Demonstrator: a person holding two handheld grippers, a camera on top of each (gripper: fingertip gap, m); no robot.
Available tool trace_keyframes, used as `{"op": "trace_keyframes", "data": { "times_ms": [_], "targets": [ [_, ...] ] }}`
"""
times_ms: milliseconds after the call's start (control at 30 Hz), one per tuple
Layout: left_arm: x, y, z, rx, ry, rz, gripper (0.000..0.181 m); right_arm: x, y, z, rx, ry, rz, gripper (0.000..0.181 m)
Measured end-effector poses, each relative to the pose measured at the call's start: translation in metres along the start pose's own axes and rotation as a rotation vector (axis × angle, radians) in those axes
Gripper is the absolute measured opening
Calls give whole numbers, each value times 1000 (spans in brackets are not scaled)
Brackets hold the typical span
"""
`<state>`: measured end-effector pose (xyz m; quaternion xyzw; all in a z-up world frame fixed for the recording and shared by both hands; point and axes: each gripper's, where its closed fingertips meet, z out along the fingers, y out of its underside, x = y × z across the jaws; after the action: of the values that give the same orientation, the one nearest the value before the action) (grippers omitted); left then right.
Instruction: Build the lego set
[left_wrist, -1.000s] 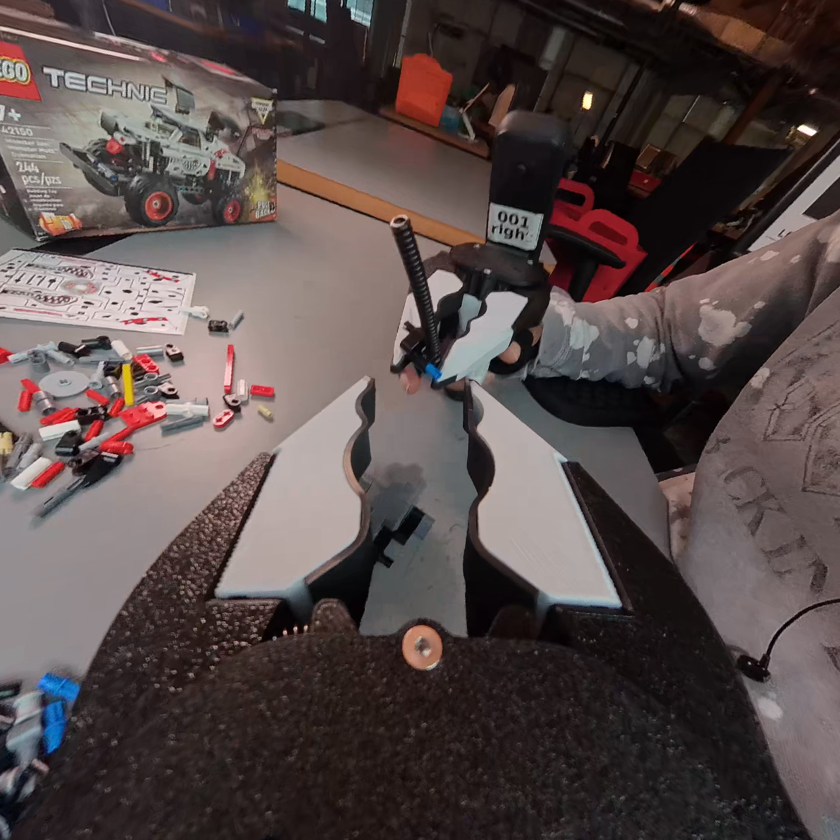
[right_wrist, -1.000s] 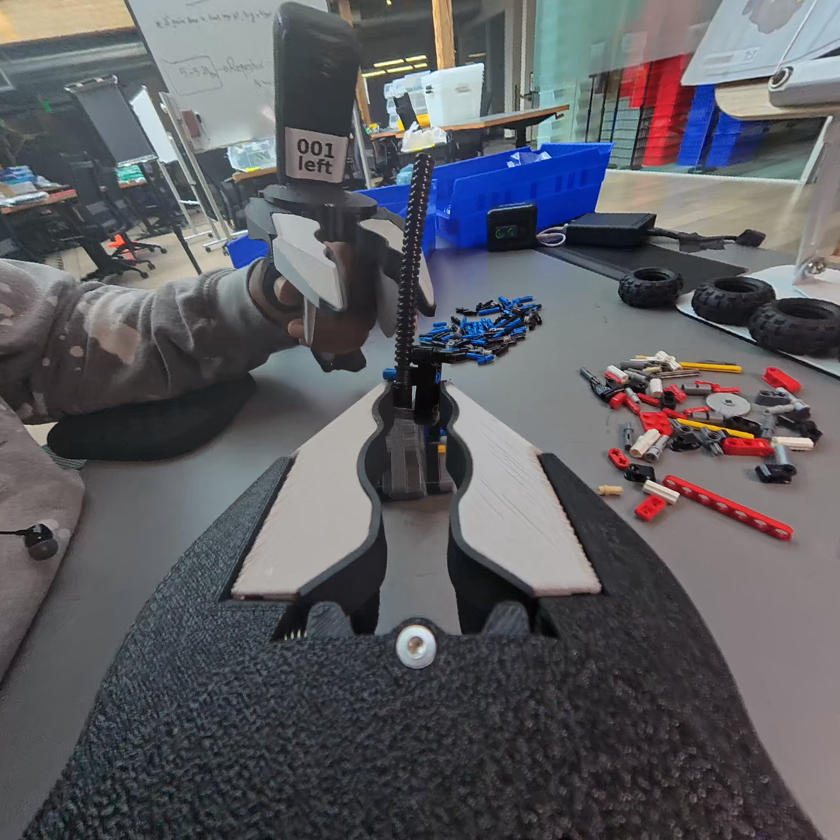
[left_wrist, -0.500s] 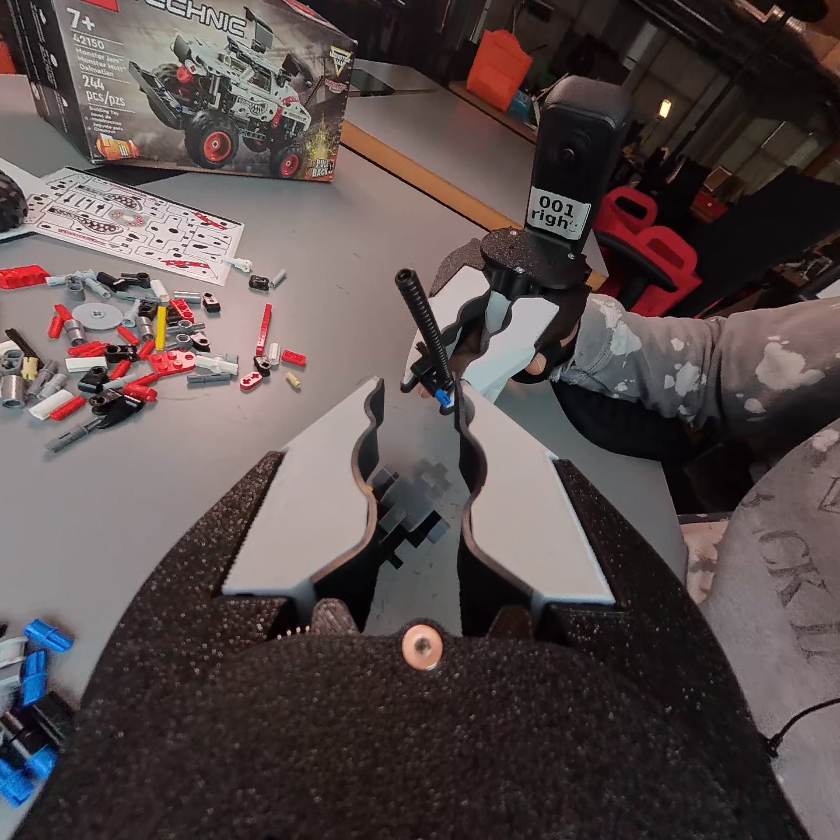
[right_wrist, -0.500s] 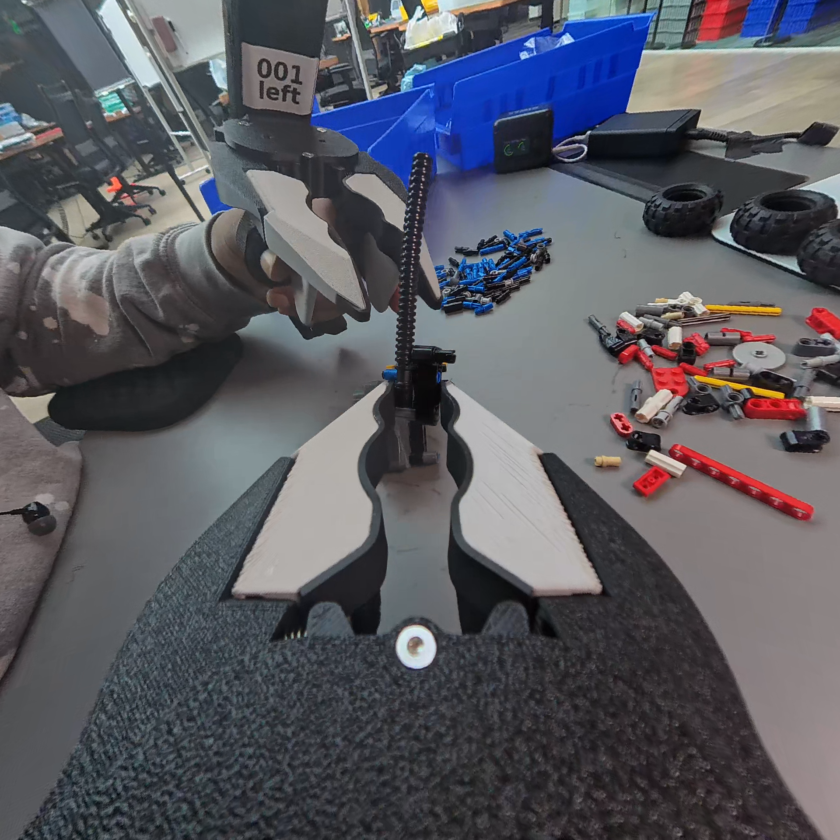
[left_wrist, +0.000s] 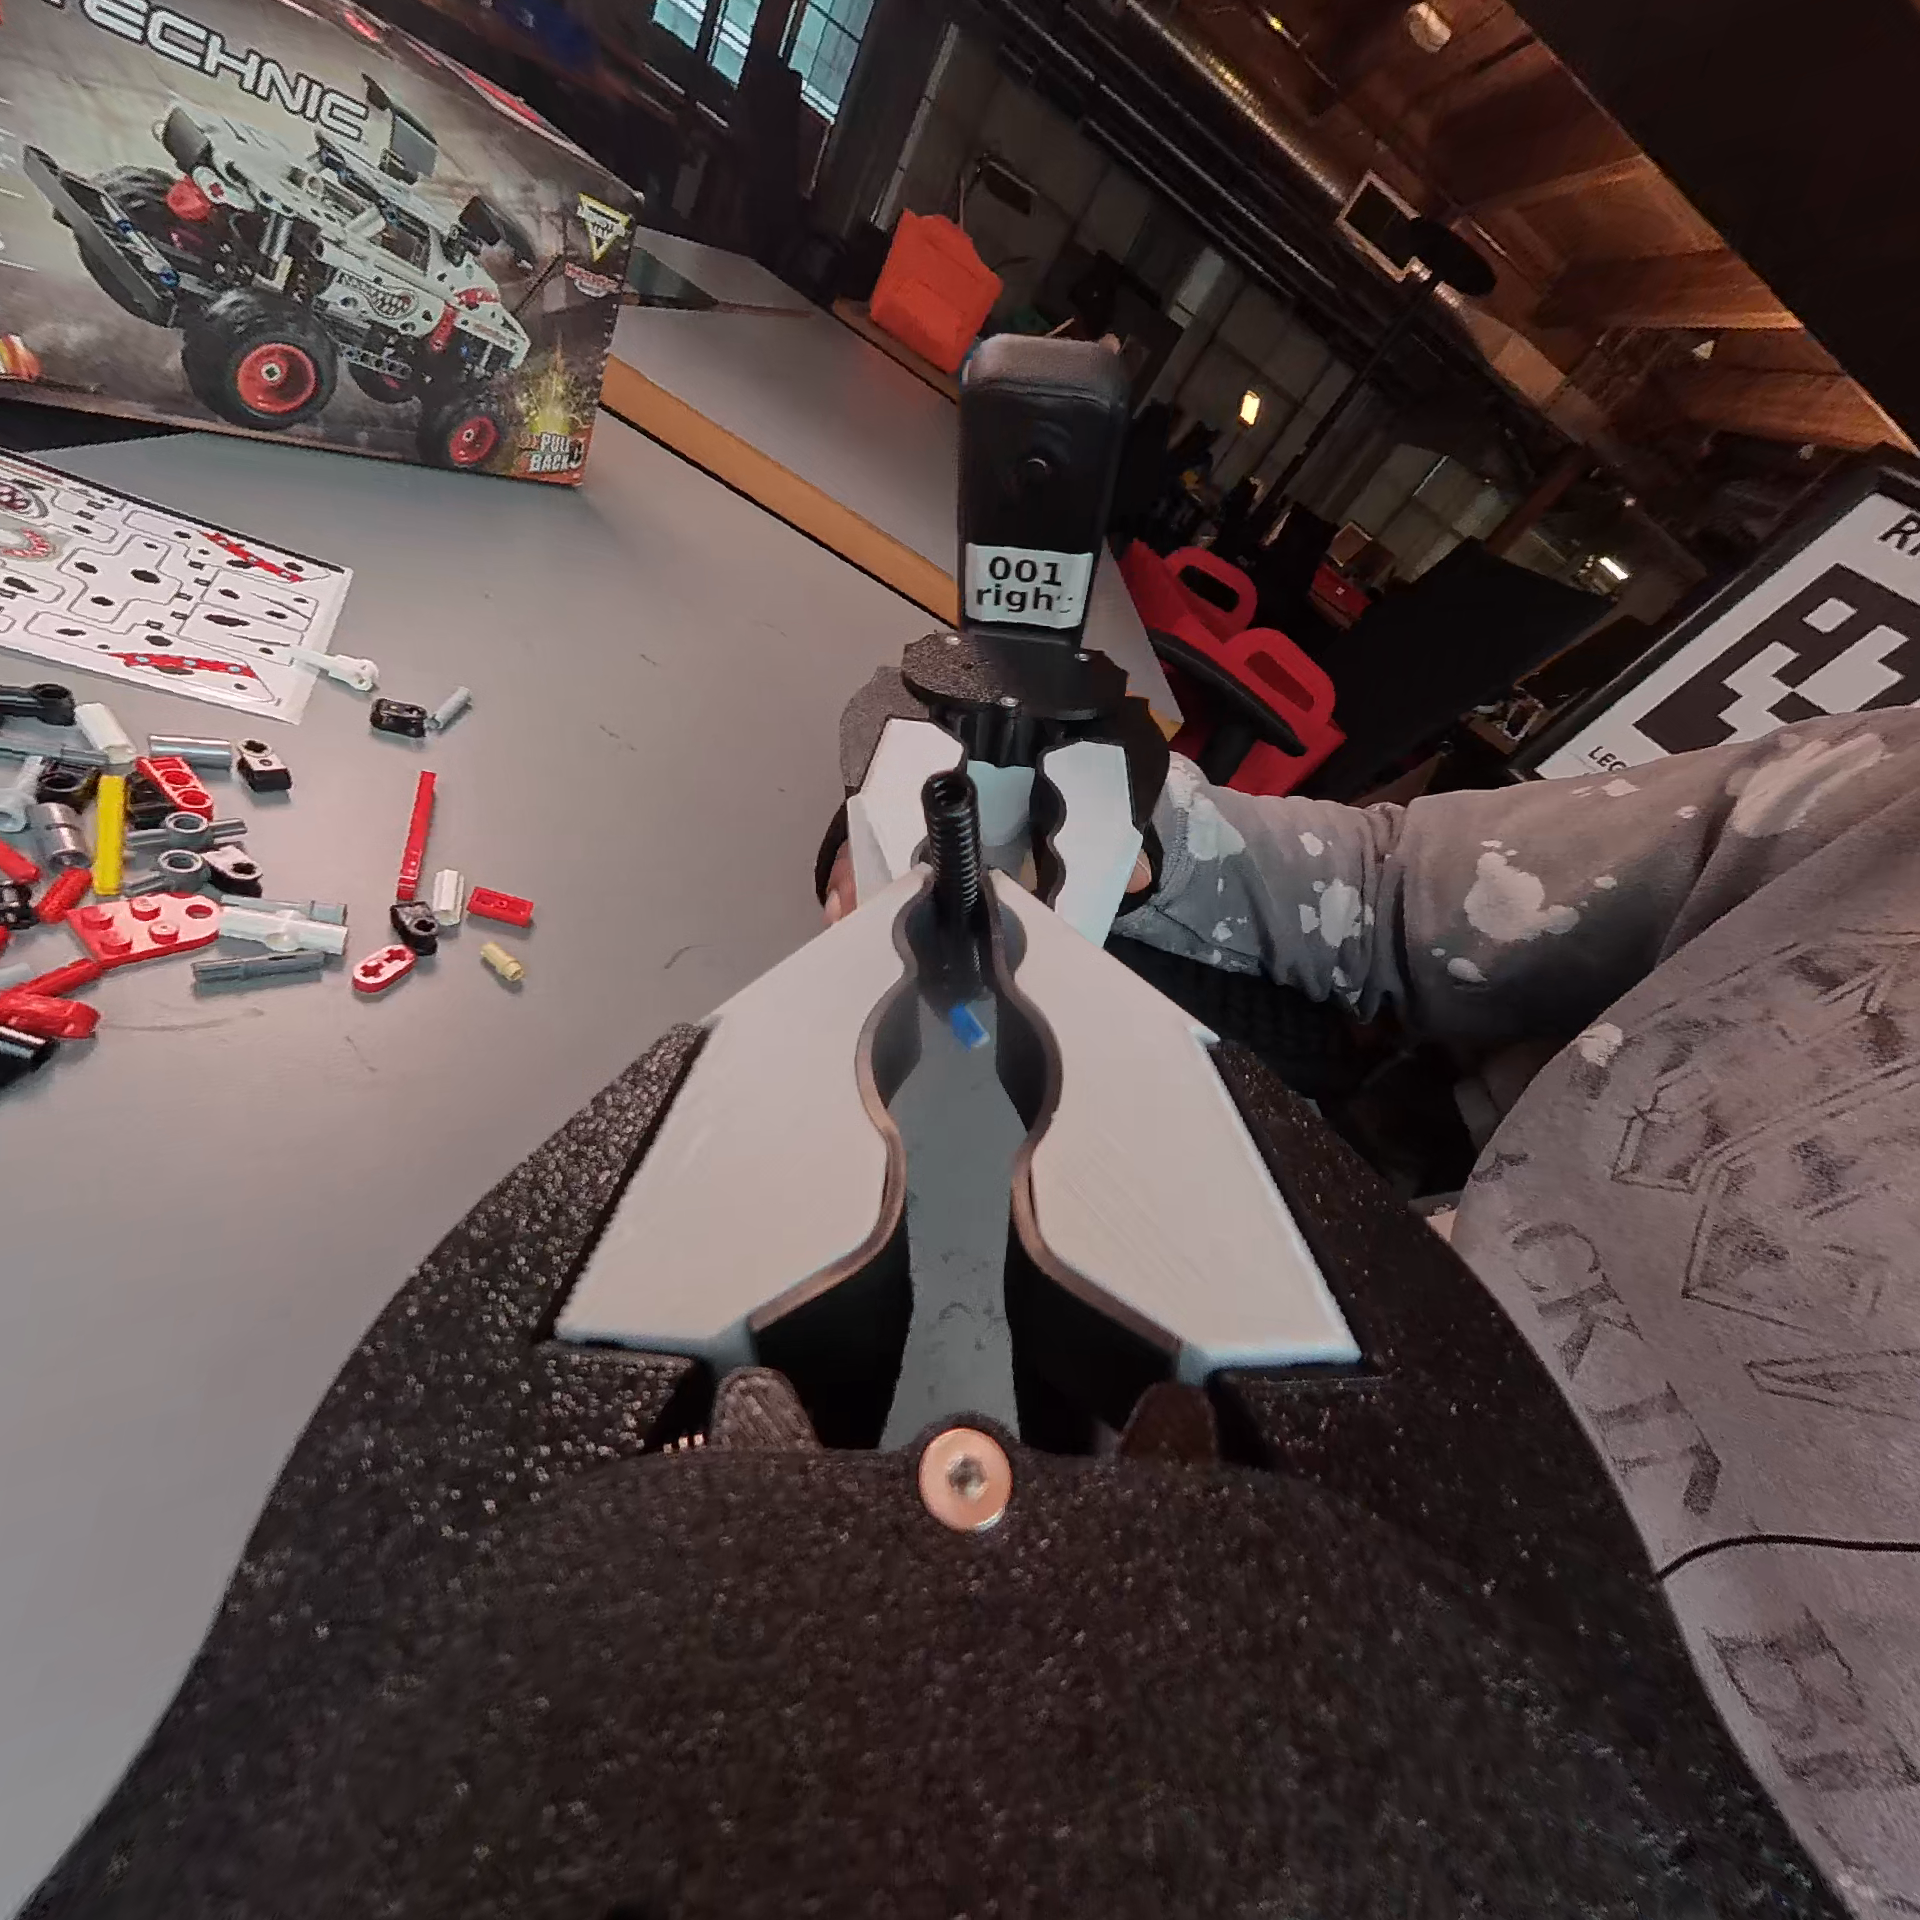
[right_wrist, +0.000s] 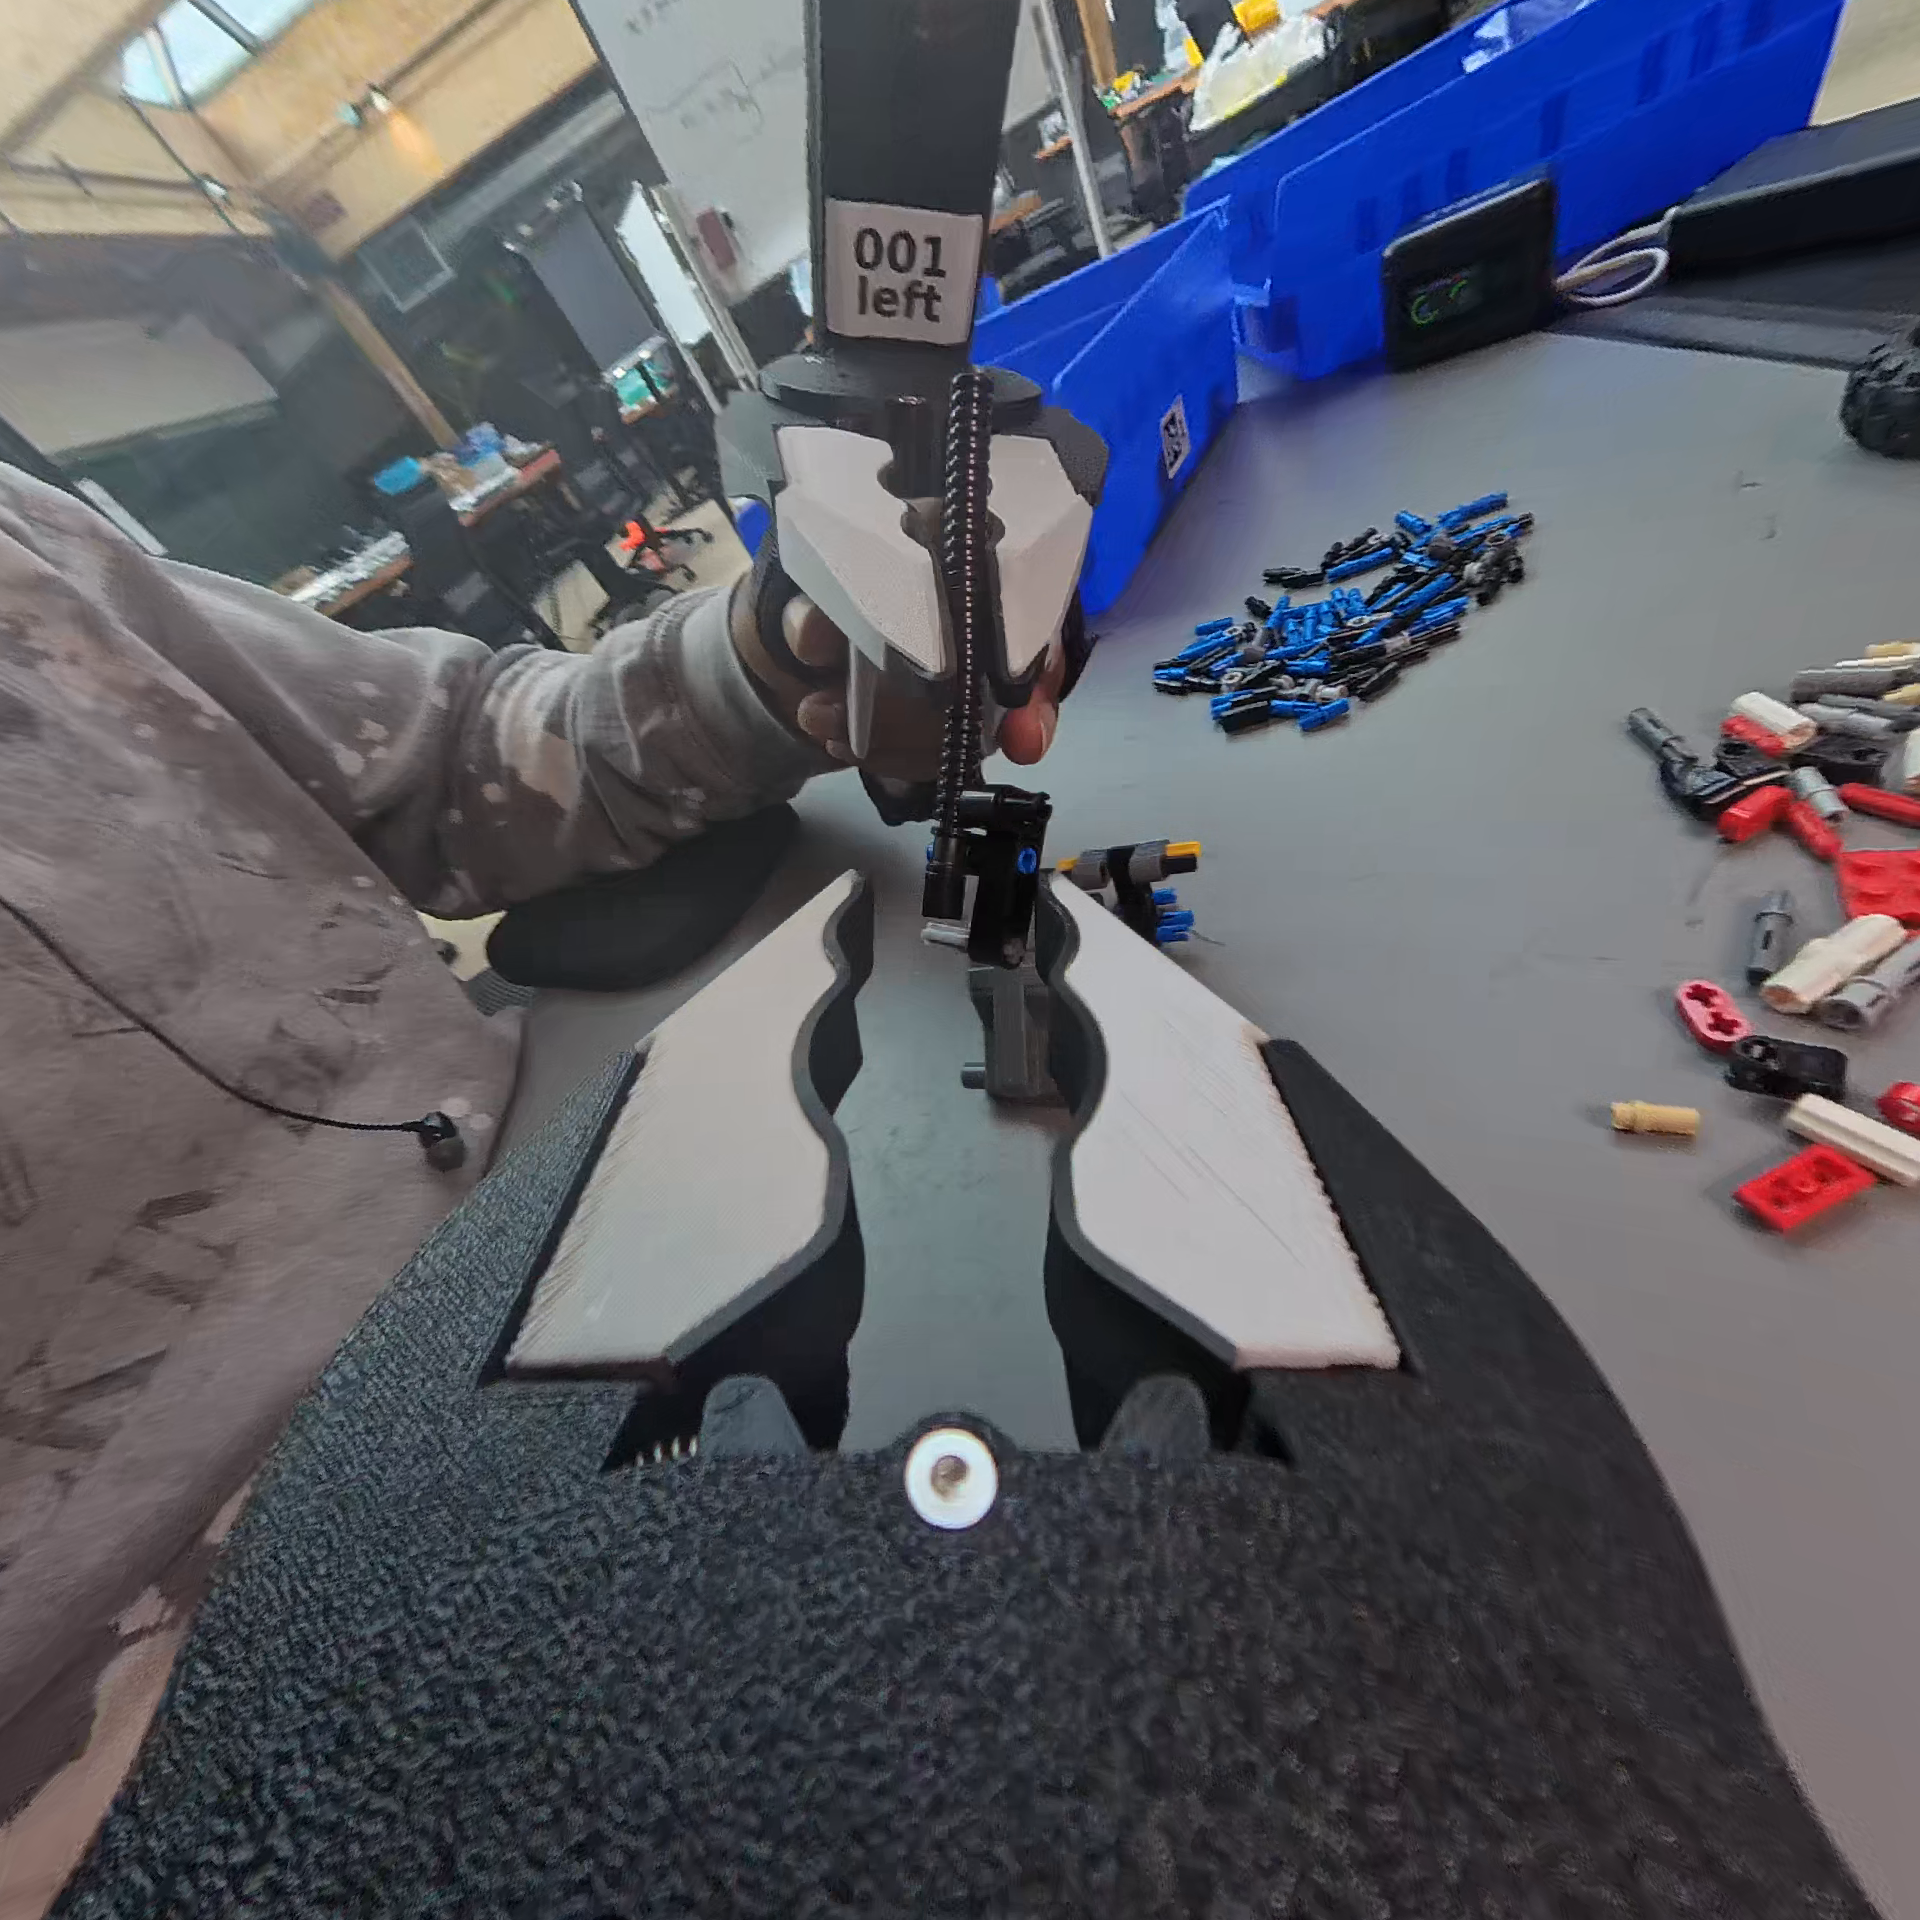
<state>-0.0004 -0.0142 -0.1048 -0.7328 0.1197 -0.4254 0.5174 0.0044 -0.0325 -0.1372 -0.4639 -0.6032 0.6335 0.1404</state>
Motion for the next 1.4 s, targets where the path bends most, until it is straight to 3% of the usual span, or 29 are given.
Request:
{"op": "trace_keyframes", "data": {
  "times_ms": [300, 900, 1067, 1200, 1400],
  "targets": [
    [16, -7, -1, 45, 90, 37, 5, -15, -14, -20, 95, -173, 88, 33],
    [1, 2, 4, 10, -9, 56, 6, 7, 5, -9, -78, 94, -162, 20],
    [15, -16, -9, 143, 85, 65, 6, 6, 6, -14, -104, 142, -264, 34],
    [33, -33, -25, 273, 206, 79, 6, -6, -12, -8, -24, 214, -419, 33],
    [41, -38, -31, 321, 248, 96, 5, -23, -40, -8, 102, 316, -602, 28]
  ]
}}
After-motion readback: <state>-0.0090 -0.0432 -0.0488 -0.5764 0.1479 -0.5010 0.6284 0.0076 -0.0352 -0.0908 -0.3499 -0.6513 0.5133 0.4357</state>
